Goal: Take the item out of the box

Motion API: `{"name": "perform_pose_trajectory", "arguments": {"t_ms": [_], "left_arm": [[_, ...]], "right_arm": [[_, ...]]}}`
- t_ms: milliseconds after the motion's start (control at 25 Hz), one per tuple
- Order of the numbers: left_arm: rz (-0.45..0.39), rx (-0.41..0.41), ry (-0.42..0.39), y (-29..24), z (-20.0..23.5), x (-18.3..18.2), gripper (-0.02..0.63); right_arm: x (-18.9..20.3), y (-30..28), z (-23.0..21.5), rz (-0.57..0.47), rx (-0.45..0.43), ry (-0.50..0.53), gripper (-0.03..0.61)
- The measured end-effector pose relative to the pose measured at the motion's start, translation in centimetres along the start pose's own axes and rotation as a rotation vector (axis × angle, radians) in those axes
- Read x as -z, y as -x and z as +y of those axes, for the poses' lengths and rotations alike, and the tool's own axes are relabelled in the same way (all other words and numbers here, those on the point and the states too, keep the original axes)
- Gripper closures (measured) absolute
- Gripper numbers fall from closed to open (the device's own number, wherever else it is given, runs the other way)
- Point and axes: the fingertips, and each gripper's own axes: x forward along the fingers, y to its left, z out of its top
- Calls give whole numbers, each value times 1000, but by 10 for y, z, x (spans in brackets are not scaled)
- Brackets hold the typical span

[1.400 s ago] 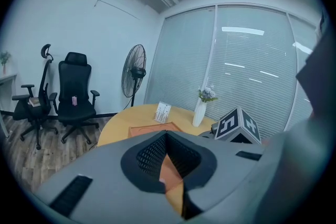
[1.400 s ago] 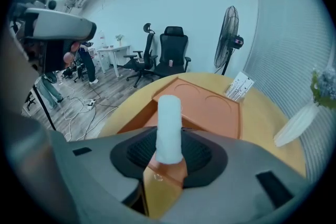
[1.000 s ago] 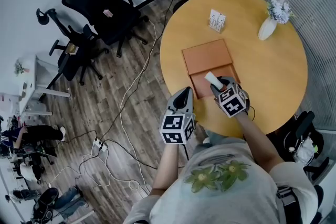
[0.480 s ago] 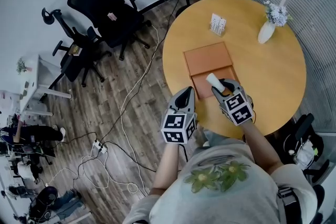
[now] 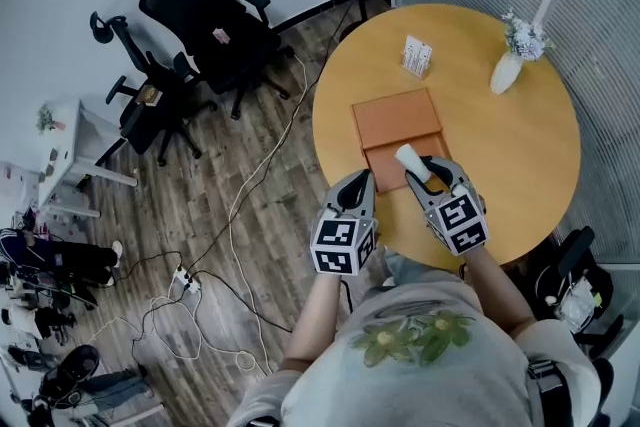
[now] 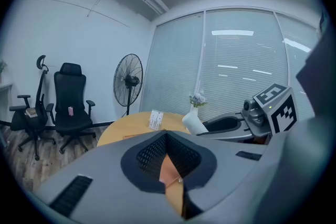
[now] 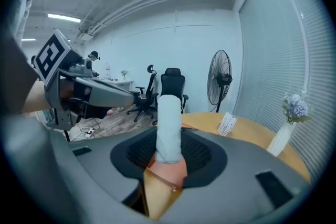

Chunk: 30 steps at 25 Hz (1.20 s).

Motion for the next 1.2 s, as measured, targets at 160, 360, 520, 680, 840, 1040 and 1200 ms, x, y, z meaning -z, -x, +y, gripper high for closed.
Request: {"name": "perform_pose_trajectory", "arguments": {"t_ms": [160, 360, 520, 680, 840, 1040, 1200], "left_arm": [[1, 17, 1, 3, -11, 1, 612], [-7, 35, 5, 7, -22, -6, 612], [-18, 45, 4, 10, -28, -11, 612], [-25, 54, -2, 16, -37, -11, 612], [-35, 54, -5, 24, -42, -11, 612], [-49, 55, -4, 33, -45, -10, 613], [-54, 57, -4, 38, -49, -10, 612]], "right_arm": [[-6, 12, 4, -45, 1, -9, 437], [-23, 30, 8, -113, 8, -15, 440], [-32, 43, 7, -148, 21, -31, 442], [-32, 54, 9, -167, 26, -53, 443], [-35, 64, 13, -188, 36, -55, 443], [-38, 72, 18, -217, 43, -62, 443], [-38, 79, 22, -235, 39, -80, 443]]}}
